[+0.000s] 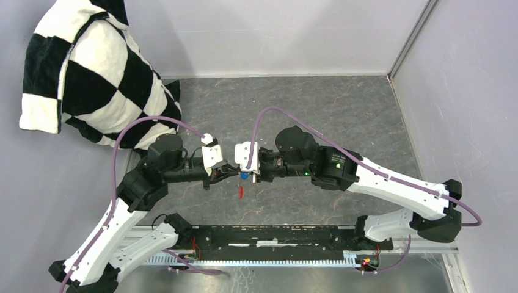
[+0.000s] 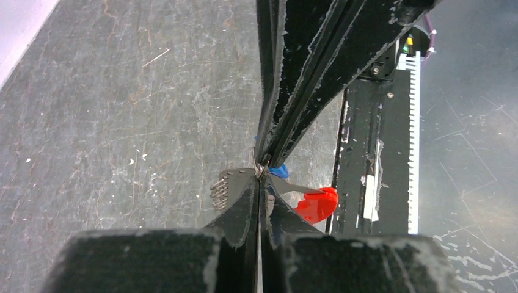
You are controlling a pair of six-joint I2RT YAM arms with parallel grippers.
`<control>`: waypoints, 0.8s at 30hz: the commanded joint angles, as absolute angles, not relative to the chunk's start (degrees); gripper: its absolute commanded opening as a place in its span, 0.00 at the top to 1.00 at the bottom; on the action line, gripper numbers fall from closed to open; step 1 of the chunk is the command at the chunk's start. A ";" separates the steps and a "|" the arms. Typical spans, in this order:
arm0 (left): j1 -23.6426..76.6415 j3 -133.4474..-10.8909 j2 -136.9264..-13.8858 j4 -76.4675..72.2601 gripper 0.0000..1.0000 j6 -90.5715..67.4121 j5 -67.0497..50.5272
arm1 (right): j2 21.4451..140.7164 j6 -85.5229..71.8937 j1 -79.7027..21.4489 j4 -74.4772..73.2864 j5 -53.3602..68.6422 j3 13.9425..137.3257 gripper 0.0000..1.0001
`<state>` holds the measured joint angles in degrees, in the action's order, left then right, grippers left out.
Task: Put the keys on the keyring
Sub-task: Adjust the key on the keyring.
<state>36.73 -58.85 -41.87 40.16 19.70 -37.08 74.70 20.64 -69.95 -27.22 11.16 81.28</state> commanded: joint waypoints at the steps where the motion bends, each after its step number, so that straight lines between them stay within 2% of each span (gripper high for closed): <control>1: 36.74 -58.12 -41.27 36.61 0.98 17.55 -34.52 | 71.98 16.81 -70.12 -20.77 9.06 78.91 1.00; 9: 36.75 -55.83 -38.15 31.54 0.98 17.09 -27.85 | 68.49 10.64 -70.06 -15.26 4.96 73.10 1.00; 18: 36.74 -54.77 -36.67 30.28 0.98 18.27 -29.22 | 65.64 3.83 -69.22 -9.86 1.23 67.10 1.00; 24: 36.74 -54.03 -34.72 30.28 0.98 21.95 -32.85 | 64.34 1.02 -67.95 -7.11 4.58 64.50 0.96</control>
<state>36.88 -54.43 -36.34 33.65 19.07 -30.76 66.24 4.43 -68.73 -10.76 2.92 65.63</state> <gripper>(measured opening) 0.029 0.018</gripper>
